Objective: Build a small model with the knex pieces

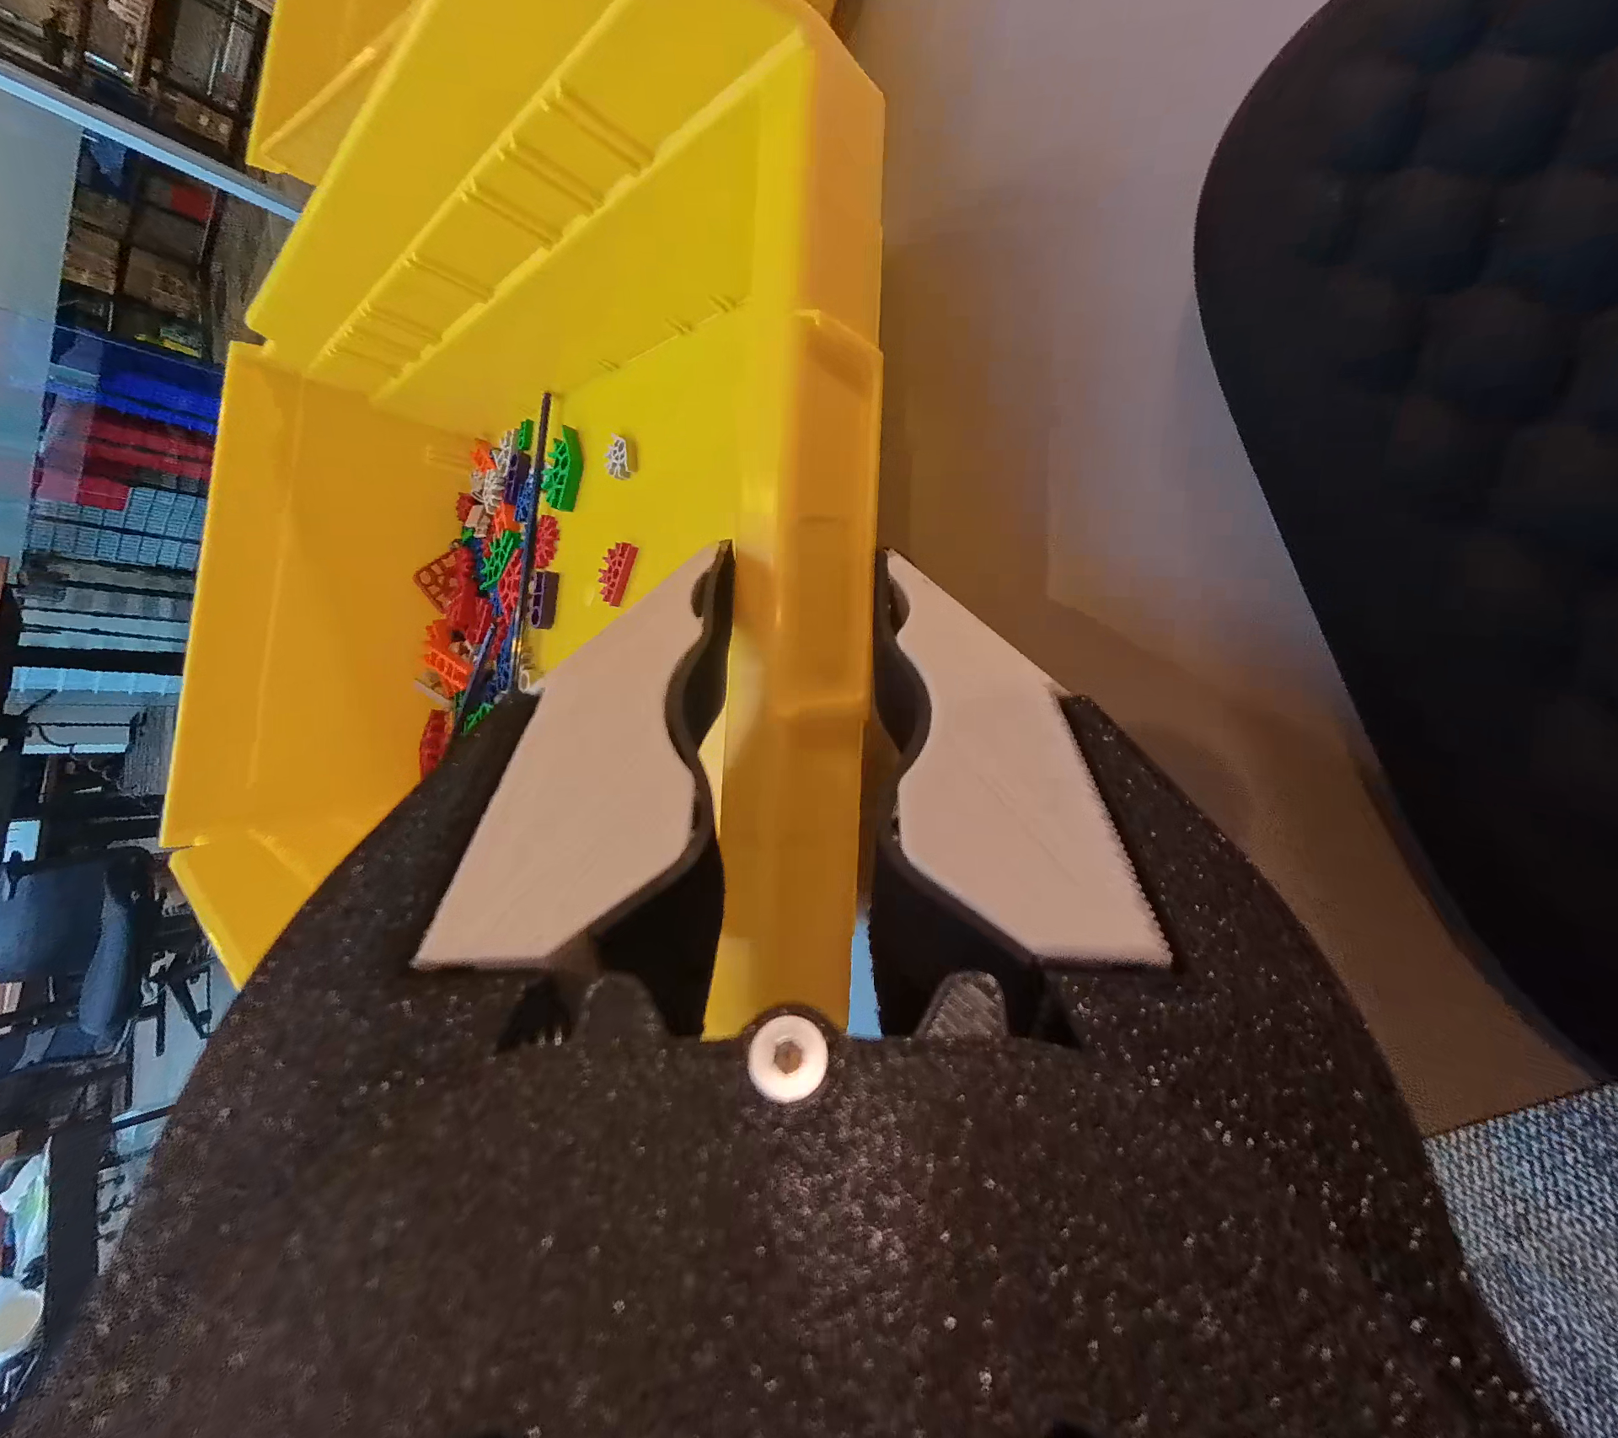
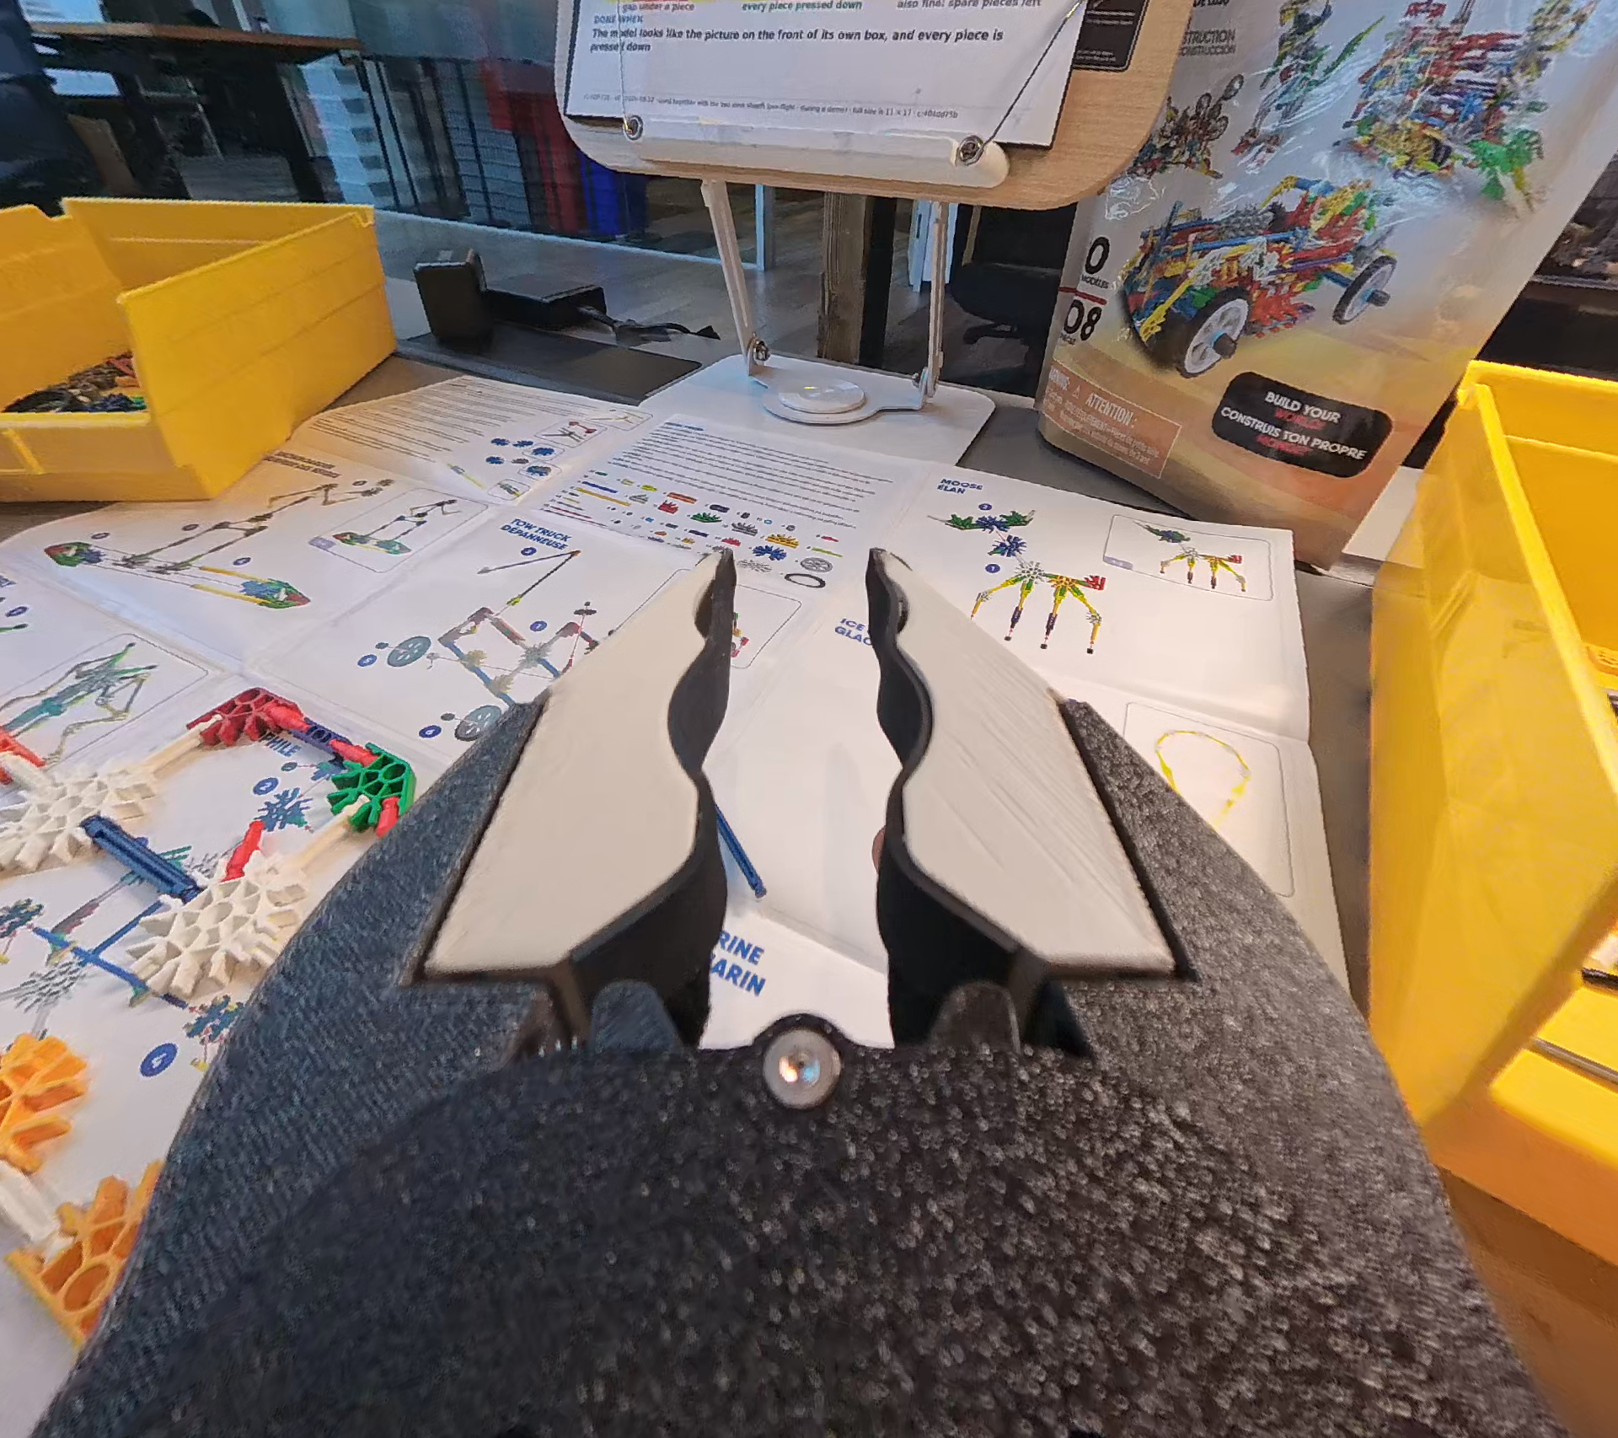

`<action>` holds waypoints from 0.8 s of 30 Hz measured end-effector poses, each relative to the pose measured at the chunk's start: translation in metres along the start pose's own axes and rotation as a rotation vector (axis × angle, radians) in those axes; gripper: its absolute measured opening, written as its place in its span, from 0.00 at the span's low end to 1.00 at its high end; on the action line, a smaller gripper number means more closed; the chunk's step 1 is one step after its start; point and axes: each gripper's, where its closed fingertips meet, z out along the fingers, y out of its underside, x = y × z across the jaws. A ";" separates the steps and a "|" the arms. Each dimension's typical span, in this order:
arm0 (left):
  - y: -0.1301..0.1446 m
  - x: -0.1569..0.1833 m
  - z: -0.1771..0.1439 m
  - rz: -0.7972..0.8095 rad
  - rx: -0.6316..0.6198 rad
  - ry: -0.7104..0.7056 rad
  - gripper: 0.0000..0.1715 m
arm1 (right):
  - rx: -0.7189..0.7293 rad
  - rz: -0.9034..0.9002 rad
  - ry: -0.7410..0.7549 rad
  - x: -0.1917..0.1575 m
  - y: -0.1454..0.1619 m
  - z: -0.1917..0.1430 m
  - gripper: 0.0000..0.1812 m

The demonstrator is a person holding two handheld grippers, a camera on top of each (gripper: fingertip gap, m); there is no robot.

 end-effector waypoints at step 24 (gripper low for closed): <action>-0.036 -0.041 -0.023 -0.421 0.186 0.115 0.18 | 0.002 0.015 0.005 0.002 0.000 -0.004 0.16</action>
